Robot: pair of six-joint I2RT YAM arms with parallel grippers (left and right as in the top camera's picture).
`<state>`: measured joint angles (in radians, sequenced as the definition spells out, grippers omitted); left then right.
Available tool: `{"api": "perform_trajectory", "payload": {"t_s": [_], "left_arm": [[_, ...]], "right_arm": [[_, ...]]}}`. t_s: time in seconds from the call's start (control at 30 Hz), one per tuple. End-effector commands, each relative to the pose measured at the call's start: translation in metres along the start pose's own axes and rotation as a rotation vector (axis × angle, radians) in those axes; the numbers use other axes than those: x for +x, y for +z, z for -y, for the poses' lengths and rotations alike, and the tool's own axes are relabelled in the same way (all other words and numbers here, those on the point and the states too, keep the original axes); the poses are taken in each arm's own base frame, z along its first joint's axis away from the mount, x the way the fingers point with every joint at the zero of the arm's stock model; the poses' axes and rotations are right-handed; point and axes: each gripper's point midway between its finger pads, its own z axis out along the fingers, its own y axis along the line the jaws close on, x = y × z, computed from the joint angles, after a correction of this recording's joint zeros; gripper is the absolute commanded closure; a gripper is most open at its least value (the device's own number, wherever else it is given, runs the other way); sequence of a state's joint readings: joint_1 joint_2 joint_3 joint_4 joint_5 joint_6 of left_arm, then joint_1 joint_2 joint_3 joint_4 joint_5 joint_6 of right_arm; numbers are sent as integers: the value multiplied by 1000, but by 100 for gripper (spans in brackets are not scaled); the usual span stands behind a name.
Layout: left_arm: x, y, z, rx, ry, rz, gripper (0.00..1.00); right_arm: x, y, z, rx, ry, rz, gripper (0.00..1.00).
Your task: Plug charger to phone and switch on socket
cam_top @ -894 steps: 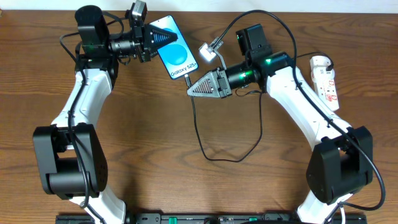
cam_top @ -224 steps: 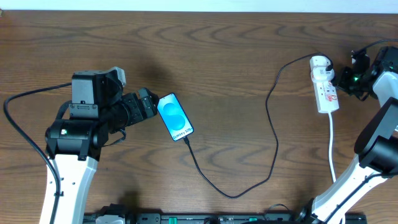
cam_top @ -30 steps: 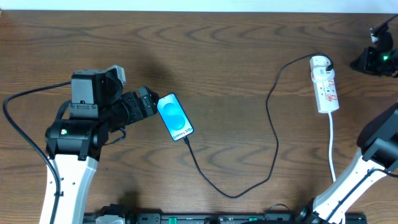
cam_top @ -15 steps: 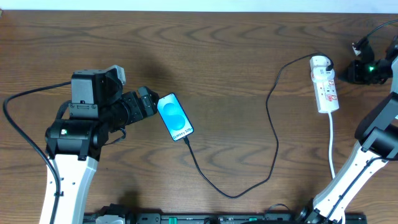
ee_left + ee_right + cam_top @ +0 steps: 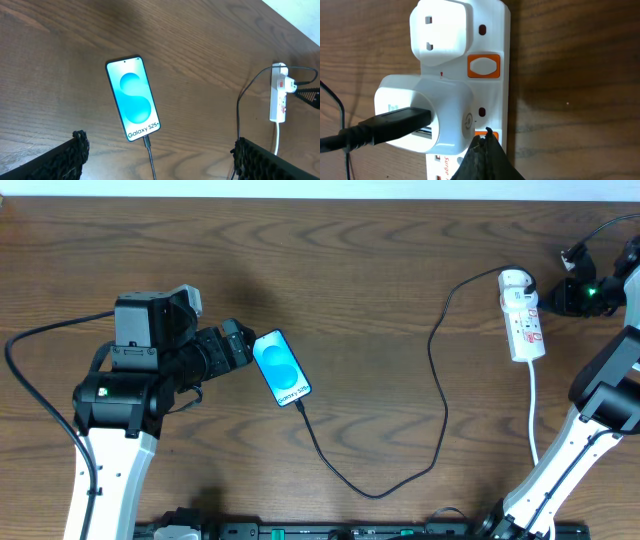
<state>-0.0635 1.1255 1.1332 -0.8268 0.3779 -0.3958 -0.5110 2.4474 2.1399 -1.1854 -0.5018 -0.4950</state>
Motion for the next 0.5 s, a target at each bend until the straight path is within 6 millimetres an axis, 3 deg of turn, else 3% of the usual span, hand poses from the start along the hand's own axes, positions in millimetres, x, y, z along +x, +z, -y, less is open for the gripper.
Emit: {"api": "perform_trajectory", "payload": {"t_s": [0.0, 0.47], "left_arm": [[-6, -6, 3, 3, 10, 28, 6], [-6, -6, 3, 3, 10, 27, 6]], "right_arm": [[3, 10, -4, -27, 80, -15, 99], [15, 20, -7, 29, 133, -95, 99]]}}
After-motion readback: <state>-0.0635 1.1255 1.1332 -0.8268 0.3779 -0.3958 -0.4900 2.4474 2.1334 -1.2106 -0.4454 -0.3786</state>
